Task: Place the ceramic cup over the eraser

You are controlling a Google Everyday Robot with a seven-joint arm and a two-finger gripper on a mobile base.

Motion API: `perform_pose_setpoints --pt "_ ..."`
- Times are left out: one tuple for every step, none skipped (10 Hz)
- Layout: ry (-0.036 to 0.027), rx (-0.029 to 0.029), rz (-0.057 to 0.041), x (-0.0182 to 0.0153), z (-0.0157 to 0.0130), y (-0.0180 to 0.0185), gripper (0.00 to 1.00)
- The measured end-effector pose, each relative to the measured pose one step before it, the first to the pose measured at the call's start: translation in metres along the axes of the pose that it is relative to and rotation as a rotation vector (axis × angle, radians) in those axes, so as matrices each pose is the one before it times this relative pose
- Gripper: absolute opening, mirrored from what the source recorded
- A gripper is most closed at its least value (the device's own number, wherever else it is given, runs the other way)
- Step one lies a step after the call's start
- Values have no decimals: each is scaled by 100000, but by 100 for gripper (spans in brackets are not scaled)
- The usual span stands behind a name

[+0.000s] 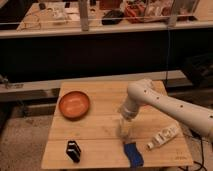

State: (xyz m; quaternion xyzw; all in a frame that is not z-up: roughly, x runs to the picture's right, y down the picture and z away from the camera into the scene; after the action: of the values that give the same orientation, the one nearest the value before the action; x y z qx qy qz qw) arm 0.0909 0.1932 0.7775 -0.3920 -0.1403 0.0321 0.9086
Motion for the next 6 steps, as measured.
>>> perform_pose_setpoints --pt "-192 -108 22 -132 -26 -148 77" --pt "-28 -149 -210 -170 40 -98 77" --pt "-101 -240 -14 -128 63 -75 79" --pt "-75 -310 202 -70 55 -2 80" --pt "-53 -155 177 6 8 -9 80" --pt "-179 -459 180 -59 54 -99 80"
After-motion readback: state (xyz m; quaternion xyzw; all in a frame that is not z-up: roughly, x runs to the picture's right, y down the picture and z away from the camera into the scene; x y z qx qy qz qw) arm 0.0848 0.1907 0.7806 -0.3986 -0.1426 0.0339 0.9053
